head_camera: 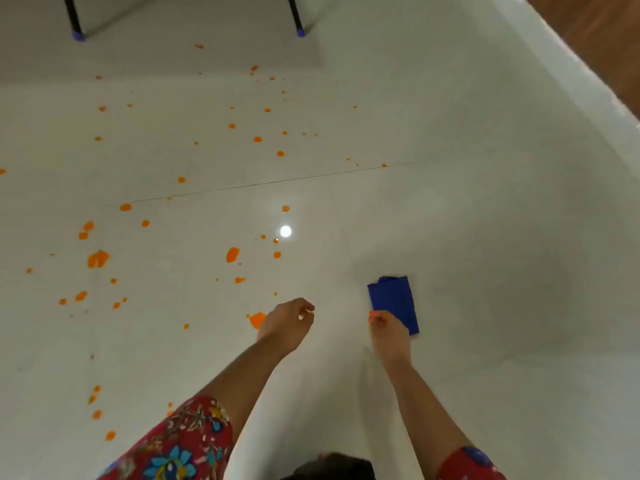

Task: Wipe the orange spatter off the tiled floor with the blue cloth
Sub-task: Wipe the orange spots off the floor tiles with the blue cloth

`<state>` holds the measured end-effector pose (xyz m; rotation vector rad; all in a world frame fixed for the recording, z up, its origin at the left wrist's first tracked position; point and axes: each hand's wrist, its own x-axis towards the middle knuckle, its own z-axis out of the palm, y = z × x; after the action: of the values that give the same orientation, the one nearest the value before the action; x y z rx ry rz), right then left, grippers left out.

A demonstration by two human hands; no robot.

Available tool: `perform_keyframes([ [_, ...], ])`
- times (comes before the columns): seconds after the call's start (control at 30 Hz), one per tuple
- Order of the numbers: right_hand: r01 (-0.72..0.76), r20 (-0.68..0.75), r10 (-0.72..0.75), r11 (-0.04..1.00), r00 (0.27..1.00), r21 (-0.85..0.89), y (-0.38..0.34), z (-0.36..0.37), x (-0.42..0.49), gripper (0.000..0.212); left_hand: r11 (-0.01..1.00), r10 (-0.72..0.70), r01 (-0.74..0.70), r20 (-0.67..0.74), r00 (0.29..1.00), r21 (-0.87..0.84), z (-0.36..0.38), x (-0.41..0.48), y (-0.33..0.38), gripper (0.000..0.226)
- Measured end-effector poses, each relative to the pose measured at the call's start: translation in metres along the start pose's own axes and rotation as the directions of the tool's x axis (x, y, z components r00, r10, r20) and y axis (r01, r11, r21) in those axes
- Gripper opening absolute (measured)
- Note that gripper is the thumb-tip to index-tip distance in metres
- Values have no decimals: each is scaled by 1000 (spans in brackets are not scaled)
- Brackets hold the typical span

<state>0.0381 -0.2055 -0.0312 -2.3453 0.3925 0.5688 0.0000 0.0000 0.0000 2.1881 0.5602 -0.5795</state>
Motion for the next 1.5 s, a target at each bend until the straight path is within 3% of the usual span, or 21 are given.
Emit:
perform_keyframes([
  [0.1,49,-98,-55,997,994,-67,22,22,38,32,1000,13,-13,19,1000,-11,24,33,-16,25],
  [0.23,55,-138,-136,878,981,-476,49,37,82,64,990,27,-24,19,999,-136,51,57,-33,22],
  [0.3,-7,-170,-107,830,980,-558,57,41,91,72,984,50,-45,26,998,-172,57,57,-38,21],
  [0.37,-7,-223,-157,802,962,-598,63,45,98,69,967,50,-46,11,999,-251,56,56,-40,20],
  [0.47,78,-215,-256,794,942,-603,63,47,107,48,920,6,-13,-20,1000,-391,56,53,-41,20],
  [0.57,183,-224,-265,926,938,-331,51,48,104,23,846,-41,9,-48,998,-533,58,52,-41,22],
  [0.67,162,-197,-124,969,973,189,32,47,78,8,746,-108,65,-25,994,-663,57,49,-34,25],
  [0.73,17,-44,12,791,999,611,14,43,60,20,716,-140,111,14,990,-689,53,50,-28,29],
  [0.8,-229,250,32,525,968,820,-6,33,41,24,663,-154,173,93,984,-729,44,48,-20,35],
  [0.87,-473,505,-92,237,858,848,-22,21,26,24,579,-132,259,224,966,-773,34,46,-9,44],
  [0.9,-554,567,-177,122,804,823,-27,18,20,21,546,-111,289,273,955,-787,30,47,-5,50],
  [0.97,-607,602,-214,49,769,793,-37,14,7,14,497,-79,314,318,945,-809,27,48,0,58],
  [1.03,-583,587,-107,66,803,810,-42,12,1,20,504,-72,294,300,951,-812,24,48,5,49],
  [1.1,-552,562,-97,114,822,826,-46,3,-4,21,609,-104,185,154,983,-771,20,48,7,31],
  [1.17,-512,532,-136,156,836,845,-51,-8,-4,18,713,-142,117,21,990,-691,14,46,5,29],
  [1.2,-490,525,-166,212,835,846,-54,-14,-5,18,780,-147,104,-20,989,-617,11,46,1,33],
  [1.27,-388,500,-152,455,853,801,-53,-14,2,17,905,-101,75,-39,994,-419,6,44,-6,51],
  [1.3,-313,465,-130,581,876,752,-51,-12,2,17,934,-41,28,-29,999,-357,6,41,-8,65],
  [1.37,-264,457,-119,677,881,687,-45,-8,1,16,927,180,-166,12,984,-337,7,33,-6,87],
  [1.43,-371,519,-132,555,844,744,-38,-7,-1,32,856,405,-340,97,909,-389,3,24,3,77],
  [1.5,-435,505,-181,318,844,842,-34,-9,-3,41,832,467,-381,138,873,-404,-6,25,12,43],
])
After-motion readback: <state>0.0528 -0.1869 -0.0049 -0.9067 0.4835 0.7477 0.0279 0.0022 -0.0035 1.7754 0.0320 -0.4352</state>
